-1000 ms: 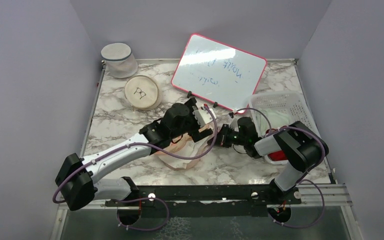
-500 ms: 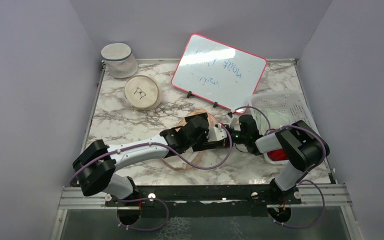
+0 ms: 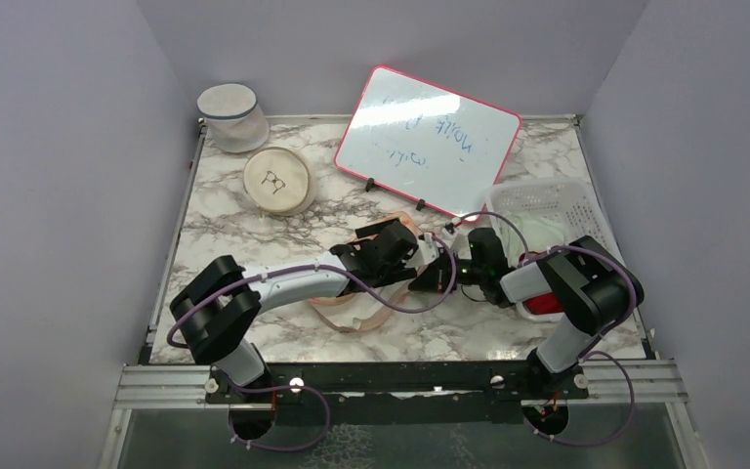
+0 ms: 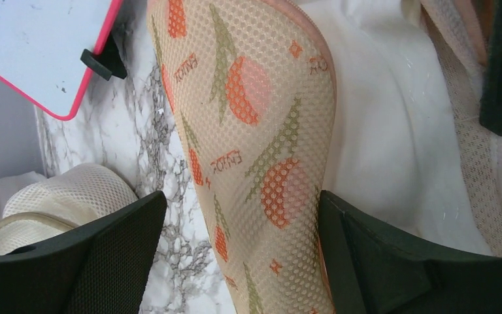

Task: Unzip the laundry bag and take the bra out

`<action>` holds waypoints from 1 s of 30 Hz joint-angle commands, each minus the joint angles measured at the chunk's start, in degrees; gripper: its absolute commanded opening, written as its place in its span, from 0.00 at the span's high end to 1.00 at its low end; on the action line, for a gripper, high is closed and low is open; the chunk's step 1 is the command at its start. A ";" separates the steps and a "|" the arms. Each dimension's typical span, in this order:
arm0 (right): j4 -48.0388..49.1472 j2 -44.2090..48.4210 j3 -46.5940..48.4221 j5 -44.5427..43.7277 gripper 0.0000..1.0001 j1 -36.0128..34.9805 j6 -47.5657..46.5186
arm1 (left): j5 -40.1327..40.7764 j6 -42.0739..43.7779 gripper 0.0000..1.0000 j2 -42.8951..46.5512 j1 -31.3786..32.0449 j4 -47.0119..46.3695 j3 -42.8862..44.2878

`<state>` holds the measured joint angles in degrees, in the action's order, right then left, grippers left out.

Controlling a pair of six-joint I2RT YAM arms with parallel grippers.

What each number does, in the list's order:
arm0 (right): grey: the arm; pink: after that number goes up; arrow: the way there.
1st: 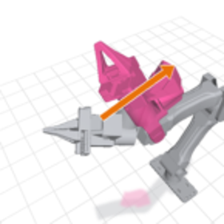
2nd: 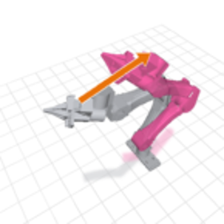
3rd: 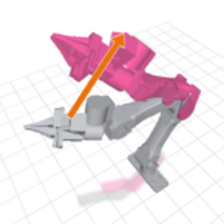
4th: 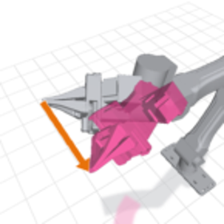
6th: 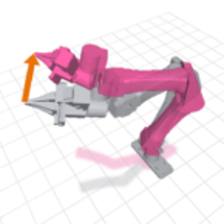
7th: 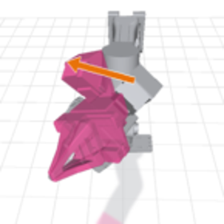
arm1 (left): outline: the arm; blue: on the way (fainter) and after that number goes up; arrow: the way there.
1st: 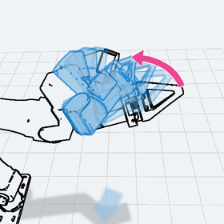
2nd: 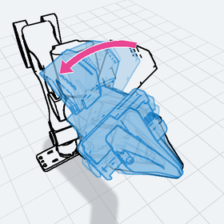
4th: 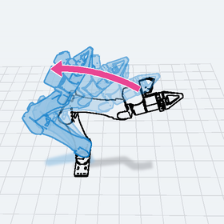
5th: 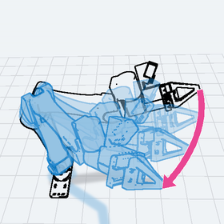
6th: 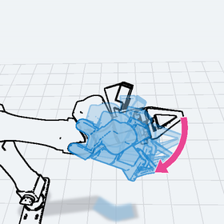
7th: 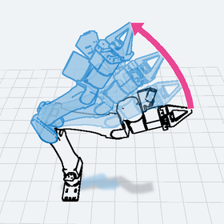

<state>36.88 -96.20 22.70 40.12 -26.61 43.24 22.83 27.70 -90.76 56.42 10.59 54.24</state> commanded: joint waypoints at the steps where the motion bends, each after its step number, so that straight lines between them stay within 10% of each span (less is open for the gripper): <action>1: 2.60 -0.03 -0.89 2.55 0.99 0.30 -0.51 | 0.79 -2.19 0.25 3.54 -0.30 0.70 1.38; 30: -16.43 5.83 1.87 3.09 0.99 0.25 -15.17 | 5.54 -19.04 0.10 5.59 -29.36 4.75 8.20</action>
<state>27.18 -92.27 23.29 41.50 -26.59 34.26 30.37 10.76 -91.98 26.48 16.62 62.87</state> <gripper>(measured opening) 0.012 0.897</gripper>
